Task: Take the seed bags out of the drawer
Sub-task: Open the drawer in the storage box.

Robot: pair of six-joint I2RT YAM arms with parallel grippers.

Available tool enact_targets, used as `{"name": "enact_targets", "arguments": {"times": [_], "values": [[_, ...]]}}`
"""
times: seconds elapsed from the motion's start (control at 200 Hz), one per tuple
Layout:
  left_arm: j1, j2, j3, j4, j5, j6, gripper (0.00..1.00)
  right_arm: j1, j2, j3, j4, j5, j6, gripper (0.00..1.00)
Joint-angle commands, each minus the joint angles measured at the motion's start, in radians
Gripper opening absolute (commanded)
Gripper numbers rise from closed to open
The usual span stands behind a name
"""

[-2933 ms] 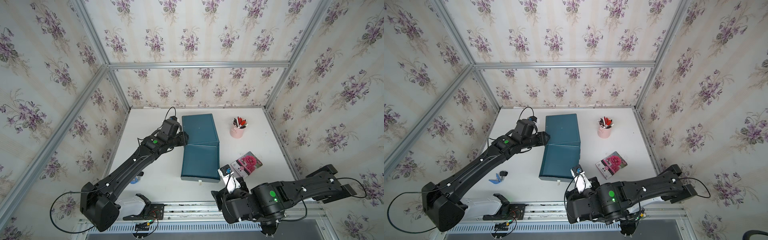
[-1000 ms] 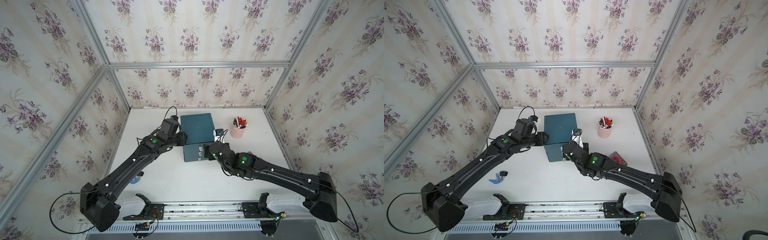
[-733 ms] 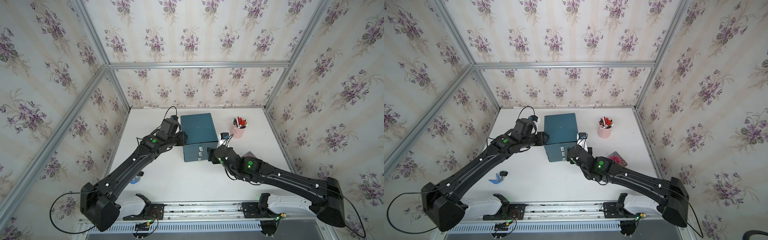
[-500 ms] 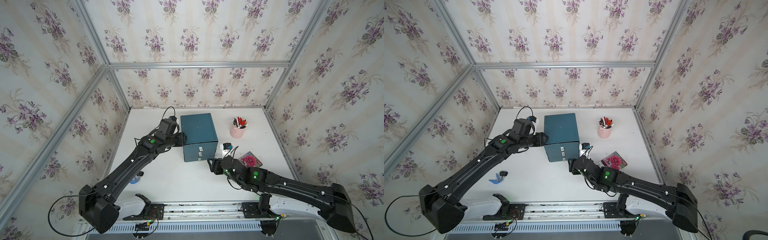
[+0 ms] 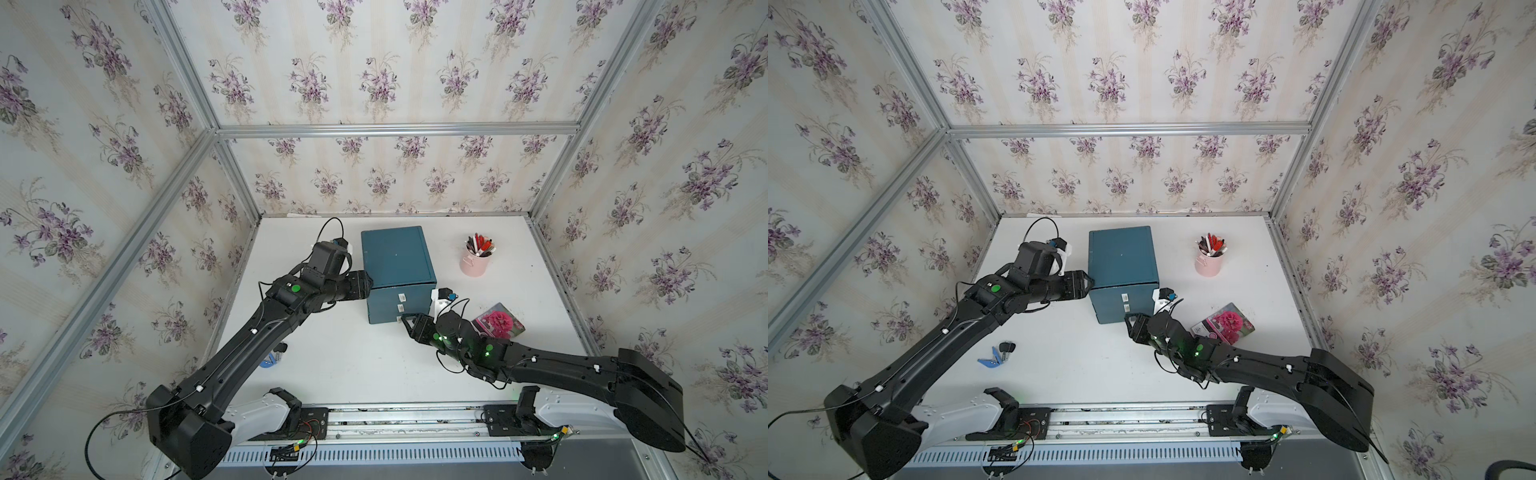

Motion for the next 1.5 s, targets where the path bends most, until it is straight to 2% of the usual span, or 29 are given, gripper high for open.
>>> {"name": "enact_targets", "arguments": {"times": [0.0,0.155,0.535,0.844,1.044,1.344,1.494], "values": [[0.0,0.004,-0.004,-0.014,0.03,-0.005,0.74,-0.026,0.02,-0.024,0.121,-0.034,0.047,0.51],[0.002,0.01,-0.005,0.014,0.042,-0.02,0.77,-0.041,0.046,-0.031,0.169,-0.051,0.052,0.47],[0.037,0.034,-0.008,0.02,0.052,-0.018,0.76,-0.066,0.163,-0.049,0.382,-0.073,0.064,0.45],[0.038,0.043,-0.04,0.019,0.065,0.012,0.76,-0.065,0.224,-0.03,0.446,-0.112,0.055,0.43],[0.038,0.057,-0.052,0.02,0.084,0.024,0.69,-0.065,0.254,-0.02,0.471,-0.121,0.056,0.42],[0.038,0.063,-0.057,0.009,0.088,0.049,0.67,-0.063,0.325,0.017,0.552,-0.126,0.07,0.37],[0.038,0.076,-0.055,0.008,0.098,0.058,0.63,-0.054,0.322,-0.038,0.627,-0.087,0.094,0.36]]}}
